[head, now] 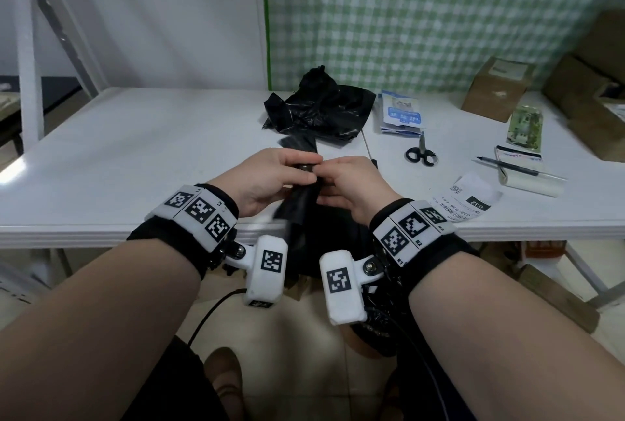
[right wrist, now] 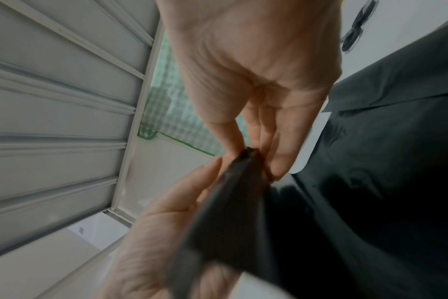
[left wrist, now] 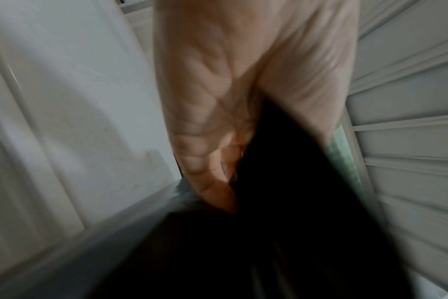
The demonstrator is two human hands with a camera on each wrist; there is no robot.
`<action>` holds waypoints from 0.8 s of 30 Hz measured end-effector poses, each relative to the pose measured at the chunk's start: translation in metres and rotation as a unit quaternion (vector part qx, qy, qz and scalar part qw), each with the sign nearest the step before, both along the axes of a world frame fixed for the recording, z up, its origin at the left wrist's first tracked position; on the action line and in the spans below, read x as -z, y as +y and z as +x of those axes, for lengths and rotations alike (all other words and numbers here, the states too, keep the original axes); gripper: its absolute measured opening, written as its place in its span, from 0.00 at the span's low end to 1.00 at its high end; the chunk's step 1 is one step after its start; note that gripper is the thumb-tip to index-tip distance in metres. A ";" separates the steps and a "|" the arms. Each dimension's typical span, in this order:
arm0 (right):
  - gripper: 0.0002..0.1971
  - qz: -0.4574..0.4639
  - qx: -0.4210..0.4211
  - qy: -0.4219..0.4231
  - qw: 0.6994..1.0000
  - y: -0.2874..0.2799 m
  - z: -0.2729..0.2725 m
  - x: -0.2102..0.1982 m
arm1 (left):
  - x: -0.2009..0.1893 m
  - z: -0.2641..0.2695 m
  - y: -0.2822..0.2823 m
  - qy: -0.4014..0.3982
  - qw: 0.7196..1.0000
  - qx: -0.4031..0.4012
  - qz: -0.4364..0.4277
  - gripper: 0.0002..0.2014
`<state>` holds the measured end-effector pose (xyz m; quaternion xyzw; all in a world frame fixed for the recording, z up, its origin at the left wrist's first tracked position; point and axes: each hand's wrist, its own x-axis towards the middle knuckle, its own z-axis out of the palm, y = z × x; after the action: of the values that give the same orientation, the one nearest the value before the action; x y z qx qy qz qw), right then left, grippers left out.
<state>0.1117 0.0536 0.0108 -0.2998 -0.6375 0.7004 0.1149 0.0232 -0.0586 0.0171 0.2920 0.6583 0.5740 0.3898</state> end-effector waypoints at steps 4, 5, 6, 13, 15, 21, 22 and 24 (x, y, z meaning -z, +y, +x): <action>0.12 0.015 -0.003 -0.008 1.000 0.001 0.001 0.004 | 0.003 -0.002 0.001 0.022 0.998 -0.057 0.007 0.10; 0.13 0.016 -0.010 -0.009 1.000 0.001 0.001 0.004 | 0.003 -0.002 0.001 0.024 0.997 -0.069 0.010 0.10; 0.12 0.016 -0.016 -0.009 1.000 0.001 0.002 0.003 | 0.003 -0.002 0.001 0.023 0.996 -0.080 0.012 0.10; 0.07 0.051 0.023 -0.024 0.998 -0.001 -0.002 0.005 | 0.003 -0.005 0.000 -0.007 0.992 -0.118 0.032 0.13; 0.07 0.050 0.029 -0.022 0.998 -0.002 -0.003 0.005 | 0.004 -0.005 0.000 -0.006 0.992 -0.120 0.039 0.10; 0.09 0.049 -0.006 -0.014 0.999 -0.002 0.001 0.002 | 0.006 -0.006 0.000 0.040 0.986 -0.159 0.039 0.15; 0.10 0.040 -0.013 -0.009 0.999 -0.003 0.002 0.001 | 0.007 -0.007 0.000 0.039 0.985 -0.162 0.036 0.16; 0.11 0.028 -0.019 -0.003 0.999 -0.004 0.004 -0.002 | 0.007 -0.007 0.002 0.033 0.985 -0.167 0.032 0.18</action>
<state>0.1152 0.0501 0.0125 -0.2864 -0.6625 0.6836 0.1084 0.0166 -0.0569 0.0103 0.2087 0.6915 0.6419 0.2573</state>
